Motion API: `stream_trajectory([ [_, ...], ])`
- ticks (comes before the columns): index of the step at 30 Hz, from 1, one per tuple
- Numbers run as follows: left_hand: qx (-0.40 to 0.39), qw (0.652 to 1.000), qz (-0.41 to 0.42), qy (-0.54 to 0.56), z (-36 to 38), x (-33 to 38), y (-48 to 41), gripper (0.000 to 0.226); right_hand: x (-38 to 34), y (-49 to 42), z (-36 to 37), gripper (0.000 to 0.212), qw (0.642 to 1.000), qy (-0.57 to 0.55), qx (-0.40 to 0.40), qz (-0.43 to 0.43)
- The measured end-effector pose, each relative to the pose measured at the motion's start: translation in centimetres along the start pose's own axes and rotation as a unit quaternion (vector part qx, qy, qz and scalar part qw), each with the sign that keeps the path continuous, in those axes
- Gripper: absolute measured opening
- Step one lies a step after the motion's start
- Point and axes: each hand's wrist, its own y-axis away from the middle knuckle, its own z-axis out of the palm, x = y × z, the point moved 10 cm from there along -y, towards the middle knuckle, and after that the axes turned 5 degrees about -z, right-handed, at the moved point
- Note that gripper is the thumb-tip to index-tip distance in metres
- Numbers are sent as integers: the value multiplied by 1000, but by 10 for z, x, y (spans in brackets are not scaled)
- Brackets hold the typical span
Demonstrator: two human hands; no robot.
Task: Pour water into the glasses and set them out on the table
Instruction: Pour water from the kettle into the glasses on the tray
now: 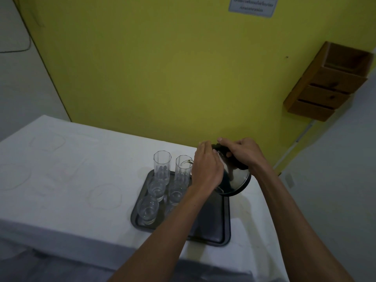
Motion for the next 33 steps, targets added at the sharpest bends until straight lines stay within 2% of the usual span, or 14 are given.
stream_trajectory([
  [15, -10, 1000, -3, 0, -1, -1, 2, 42, -3, -1, 1, 62, 1000, 14, 1, -7],
  [33, 3, 1000, 4, 6, -3, -6, -1, 40, -9, -2, 4, 57, 1000, 14, -10, -13],
])
